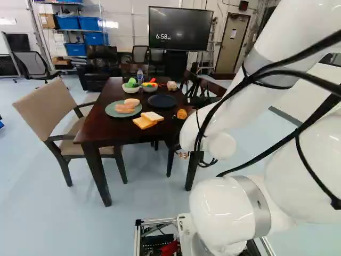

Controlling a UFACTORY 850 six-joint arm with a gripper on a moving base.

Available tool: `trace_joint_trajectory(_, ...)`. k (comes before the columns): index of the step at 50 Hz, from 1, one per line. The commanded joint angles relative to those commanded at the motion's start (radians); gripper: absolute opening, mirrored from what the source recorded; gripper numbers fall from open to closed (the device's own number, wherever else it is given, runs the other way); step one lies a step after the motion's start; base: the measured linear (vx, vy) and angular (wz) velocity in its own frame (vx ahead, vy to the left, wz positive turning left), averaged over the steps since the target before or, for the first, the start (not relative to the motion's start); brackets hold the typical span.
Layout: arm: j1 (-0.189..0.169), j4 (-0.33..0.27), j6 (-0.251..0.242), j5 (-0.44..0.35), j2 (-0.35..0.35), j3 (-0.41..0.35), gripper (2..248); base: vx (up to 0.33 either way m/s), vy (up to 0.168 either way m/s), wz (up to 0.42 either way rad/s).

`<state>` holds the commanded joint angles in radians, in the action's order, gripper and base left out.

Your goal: Move the croissant to the empty plate

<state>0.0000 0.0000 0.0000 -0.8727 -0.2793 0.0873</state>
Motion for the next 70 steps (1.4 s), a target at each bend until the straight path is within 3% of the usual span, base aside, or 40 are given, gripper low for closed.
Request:
trace_joint_trajectory(30,0.000,0.000,0.000,0.000,0.000,0.000,247,0.172,0.059,-0.022)
trace_joint_trajectory(57,0.000,0.000,0.000,0.000,-0.001,0.004,247,0.003,0.000,0.002)
trace_joint_trajectory(70,-0.006,0.003,0.000,0.031,0.024,0.055,247,0.000,0.000,0.000)
